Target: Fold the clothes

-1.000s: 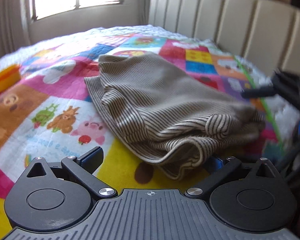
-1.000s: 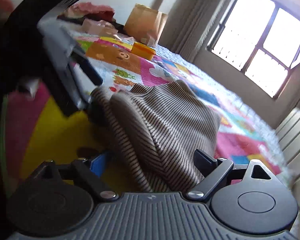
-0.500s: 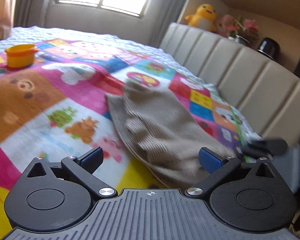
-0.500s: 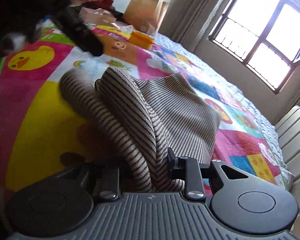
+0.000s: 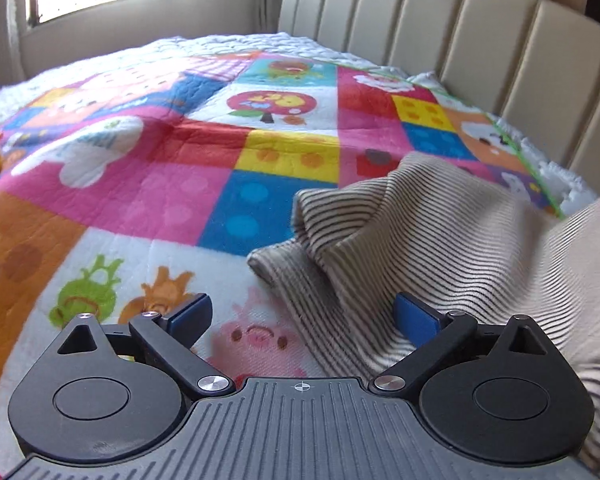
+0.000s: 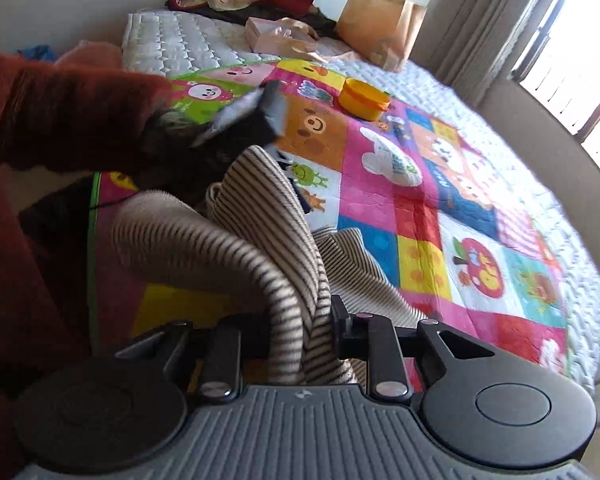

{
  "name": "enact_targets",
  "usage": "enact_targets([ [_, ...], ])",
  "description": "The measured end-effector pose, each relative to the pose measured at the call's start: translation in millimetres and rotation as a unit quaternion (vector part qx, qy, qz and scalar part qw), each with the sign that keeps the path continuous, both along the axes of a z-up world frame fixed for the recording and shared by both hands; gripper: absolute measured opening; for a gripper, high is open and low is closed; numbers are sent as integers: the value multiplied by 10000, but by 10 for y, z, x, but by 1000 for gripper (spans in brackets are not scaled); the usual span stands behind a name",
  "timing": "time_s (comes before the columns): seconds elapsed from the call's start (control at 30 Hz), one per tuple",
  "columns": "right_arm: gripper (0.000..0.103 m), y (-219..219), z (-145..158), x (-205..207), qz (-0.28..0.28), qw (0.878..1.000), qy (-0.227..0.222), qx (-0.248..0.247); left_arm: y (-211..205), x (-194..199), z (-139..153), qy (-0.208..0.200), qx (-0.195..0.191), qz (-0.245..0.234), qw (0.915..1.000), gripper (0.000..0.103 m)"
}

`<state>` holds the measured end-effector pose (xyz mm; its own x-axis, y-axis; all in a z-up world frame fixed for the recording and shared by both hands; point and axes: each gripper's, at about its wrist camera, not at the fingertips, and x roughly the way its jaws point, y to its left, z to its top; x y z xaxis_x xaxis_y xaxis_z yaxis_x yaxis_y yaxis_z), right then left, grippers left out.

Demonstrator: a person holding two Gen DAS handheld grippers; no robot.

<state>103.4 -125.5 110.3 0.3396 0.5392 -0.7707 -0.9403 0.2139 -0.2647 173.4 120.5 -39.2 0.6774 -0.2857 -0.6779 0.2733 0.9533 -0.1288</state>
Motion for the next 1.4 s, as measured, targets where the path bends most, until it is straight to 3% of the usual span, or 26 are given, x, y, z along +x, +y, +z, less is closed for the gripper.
enact_targets([
  [0.13, 24, 314, -403, 779, 9, 9983, 557, -181, 339, -206, 50, -41, -459, 409, 9981, 100],
  [0.23, 24, 409, -682, 1076, -159, 9974, 684, -175, 538, -386, 165, -167, -781, 601, 9950, 100],
  [0.37, 28, 419, -907, 1312, -324, 9958, 857, -52, 321, -475, 414, -545, -1029, 29, 9932, 100],
  [0.53, 50, 223, -871, 1250, -501, 9968, 581, 235, -56, -538, 710, -1008, -1271, -848, 9831, 100],
  [0.6, 61, 145, -819, 1246, -661, 9961, 441, 386, -276, -462, 712, -1013, -1121, -1133, 9820, 100],
  [0.77, 83, -69, -707, 1258, -1154, 9905, 54, 745, -500, -155, 541, -677, -525, -1001, 9913, 100],
  [0.87, 85, -248, -681, 1316, -1672, 9813, -265, 916, -361, -30, 482, -531, -510, -577, 9956, 100],
  [0.93, 86, -357, -735, 1409, -2060, 9723, -178, 1094, -262, 31, 450, -469, -501, -365, 9970, 100],
  [1.07, 87, -390, -1082, 1599, -2794, 9546, -94, 1025, -155, 199, 262, -200, -131, 6, 9997, 101],
  [1.17, 96, -433, -1376, 1641, -3228, 9388, 47, 1204, -48, 301, 130, 70, -368, 180, 9991, 103],
  [1.33, 98, -696, -1332, 1667, -3618, 9092, 714, 1935, -3, 249, 208, -32, -313, 313, 9990, 103],
  [1.4, 102, -769, -1233, 1632, -3644, 9027, 726, 2168, -30, 152, 369, -278, -198, 379, 9987, 103],
])
